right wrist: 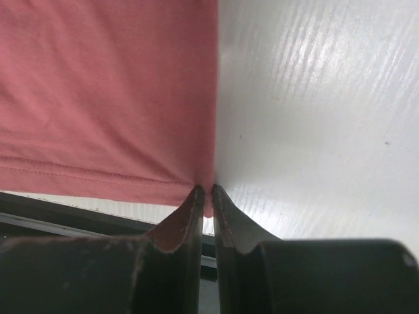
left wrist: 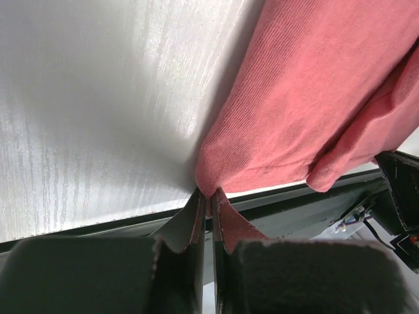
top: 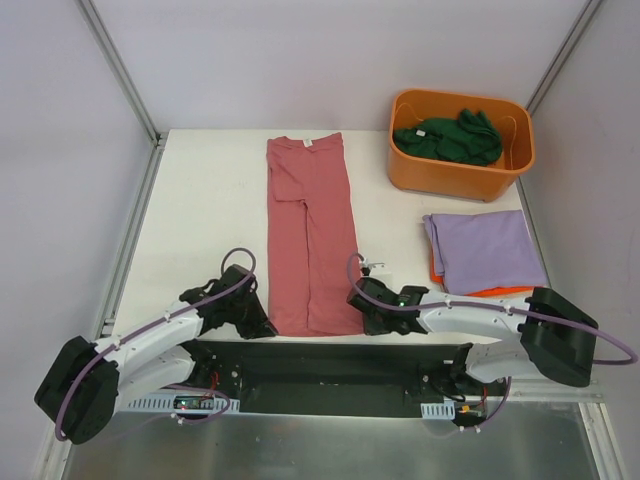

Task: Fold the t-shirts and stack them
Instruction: Grab the bottom of the folded rectangular tshirt with both arms, then fold the folded rectangular tshirt in 1/3 of the way, then grab one side of the 2/3 rectangular tshirt with both arms, then fold the long partially folded tshirt into a neat square

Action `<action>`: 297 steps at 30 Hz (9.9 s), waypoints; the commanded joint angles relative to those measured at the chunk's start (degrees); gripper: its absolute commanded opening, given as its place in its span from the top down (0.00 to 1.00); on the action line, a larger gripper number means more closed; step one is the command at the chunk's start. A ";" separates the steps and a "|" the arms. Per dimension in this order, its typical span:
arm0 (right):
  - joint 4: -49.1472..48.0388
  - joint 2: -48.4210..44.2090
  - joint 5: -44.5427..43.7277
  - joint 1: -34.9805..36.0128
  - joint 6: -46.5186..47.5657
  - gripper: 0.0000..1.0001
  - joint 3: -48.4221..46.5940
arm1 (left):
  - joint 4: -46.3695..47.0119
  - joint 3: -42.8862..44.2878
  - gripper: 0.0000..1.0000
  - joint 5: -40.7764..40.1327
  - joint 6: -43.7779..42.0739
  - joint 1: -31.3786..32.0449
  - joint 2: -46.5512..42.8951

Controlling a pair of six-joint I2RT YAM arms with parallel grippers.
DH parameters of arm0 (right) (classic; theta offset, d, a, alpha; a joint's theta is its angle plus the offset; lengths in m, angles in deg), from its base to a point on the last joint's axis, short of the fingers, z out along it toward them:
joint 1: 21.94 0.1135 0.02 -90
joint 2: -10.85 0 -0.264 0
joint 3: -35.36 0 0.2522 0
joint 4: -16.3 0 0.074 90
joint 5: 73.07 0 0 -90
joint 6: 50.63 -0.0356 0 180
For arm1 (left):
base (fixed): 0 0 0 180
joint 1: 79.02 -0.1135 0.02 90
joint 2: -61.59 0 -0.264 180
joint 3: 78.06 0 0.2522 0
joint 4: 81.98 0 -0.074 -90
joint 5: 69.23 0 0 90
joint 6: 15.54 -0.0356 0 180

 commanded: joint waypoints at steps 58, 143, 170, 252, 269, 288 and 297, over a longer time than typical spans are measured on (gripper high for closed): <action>-16.59 28.55 15.19 -32.48 36.03 1.00 -43.70 | 2.12 55.71 1.00 -20.03 -20.93 -14.74 41.31; -14.40 13.43 35.70 -22.75 79.43 0.04 -24.36 | 5.10 26.53 0.05 -9.13 -15.48 -21.07 21.09; -1.11 31.46 24.60 -21.94 80.24 0.29 -34.83 | 5.10 32.08 0.50 -8.43 -14.25 -21.25 36.31; 0.46 16.00 34.78 -7.37 71.46 0.99 -24.90 | -6.74 19.86 1.00 -21.07 -12.06 -21.69 4.17; -15.79 4.48 63.88 6.27 39.03 0.99 -25.17 | -29.26 27.85 1.00 -31.01 -9.94 -21.69 -29.68; -10.35 -7.82 47.28 -12.79 35.15 0.99 -14.44 | -7.30 32.34 1.00 -18.45 -13.02 -21.51 -8.44; -8.59 -9.32 44.55 -22.81 34.80 0.99 -11.45 | 0.00 37.69 1.00 -16.59 -14.86 -19.23 6.24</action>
